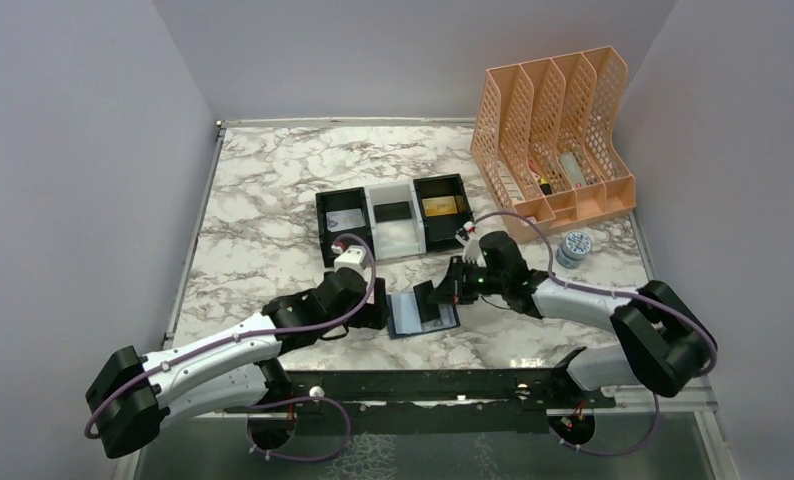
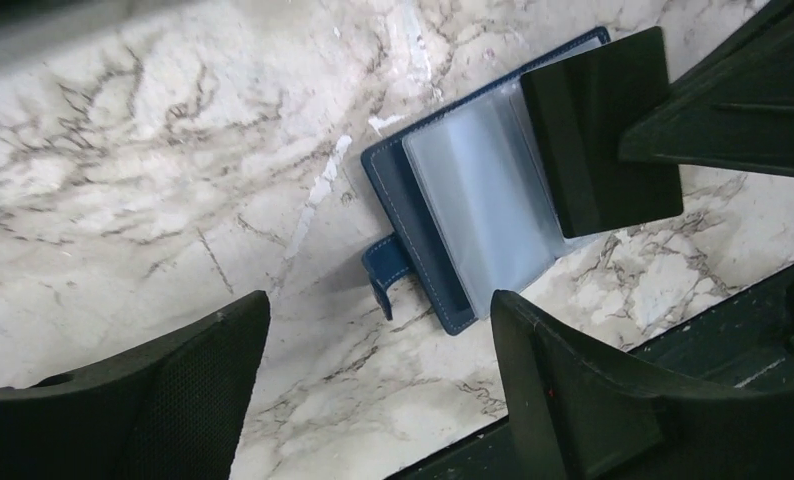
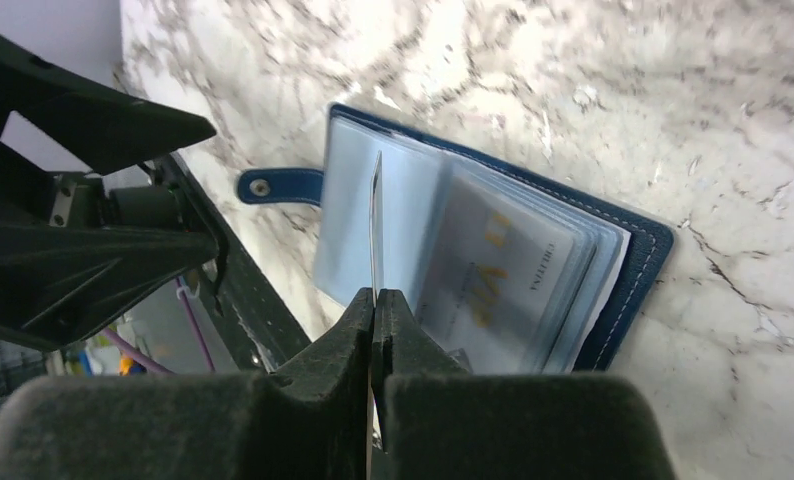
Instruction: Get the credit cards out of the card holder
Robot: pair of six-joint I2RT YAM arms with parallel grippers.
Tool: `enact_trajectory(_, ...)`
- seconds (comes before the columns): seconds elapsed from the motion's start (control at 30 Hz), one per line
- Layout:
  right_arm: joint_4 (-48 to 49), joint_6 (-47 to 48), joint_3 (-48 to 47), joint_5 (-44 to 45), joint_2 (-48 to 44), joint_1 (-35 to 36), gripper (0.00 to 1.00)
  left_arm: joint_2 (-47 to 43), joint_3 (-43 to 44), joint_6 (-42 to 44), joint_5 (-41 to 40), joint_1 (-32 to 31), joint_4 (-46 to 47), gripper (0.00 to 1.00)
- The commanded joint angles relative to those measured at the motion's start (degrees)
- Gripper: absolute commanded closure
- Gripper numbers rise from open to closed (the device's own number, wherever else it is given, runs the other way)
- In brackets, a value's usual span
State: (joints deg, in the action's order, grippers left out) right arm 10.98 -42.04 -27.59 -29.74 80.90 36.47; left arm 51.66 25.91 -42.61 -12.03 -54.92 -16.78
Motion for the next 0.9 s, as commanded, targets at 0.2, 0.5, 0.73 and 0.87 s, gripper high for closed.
enact_trajectory(0.2,-0.1,10.6,-4.1,8.5,-14.7,0.2,0.99,3.3,13.1,7.4,-3.5,8.9,-10.6,0.01)
enact_trajectory(0.5,8.2,25.4,-9.6,14.3,-14.0,0.5,0.99,0.0,21.8,15.6,10.8,30.3,-15.9,0.01)
enact_trajectory(0.73,9.1,52.6,-15.7,22.0,-6.2,7.8,0.99,0.2,19.8,17.8,11.0,39.1,-15.9,0.01)
enact_trajectory(0.87,12.6,64.2,-18.4,25.5,0.0,9.3,0.99,-7.1,18.5,17.3,4.6,39.1,-15.9,0.01)
